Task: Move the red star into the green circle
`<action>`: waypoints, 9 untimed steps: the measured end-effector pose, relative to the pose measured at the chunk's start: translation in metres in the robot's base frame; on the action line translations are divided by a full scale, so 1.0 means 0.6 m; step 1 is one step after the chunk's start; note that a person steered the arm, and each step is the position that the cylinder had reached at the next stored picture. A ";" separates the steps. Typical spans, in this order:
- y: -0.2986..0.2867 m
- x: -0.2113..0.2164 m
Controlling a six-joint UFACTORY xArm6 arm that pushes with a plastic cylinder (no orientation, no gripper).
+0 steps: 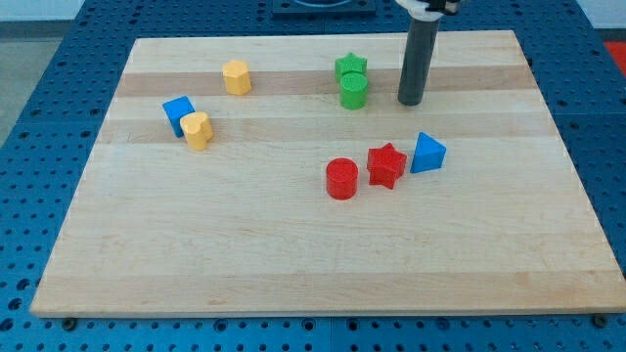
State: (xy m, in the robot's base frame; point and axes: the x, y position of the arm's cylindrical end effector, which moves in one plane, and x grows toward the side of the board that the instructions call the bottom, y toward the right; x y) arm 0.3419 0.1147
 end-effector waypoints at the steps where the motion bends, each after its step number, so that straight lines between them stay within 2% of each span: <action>1: -0.012 0.030; 2: -0.022 0.063; 4: -0.024 0.072; 7: -0.008 0.147; 9: -0.005 0.230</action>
State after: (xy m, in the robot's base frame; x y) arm 0.4798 0.1116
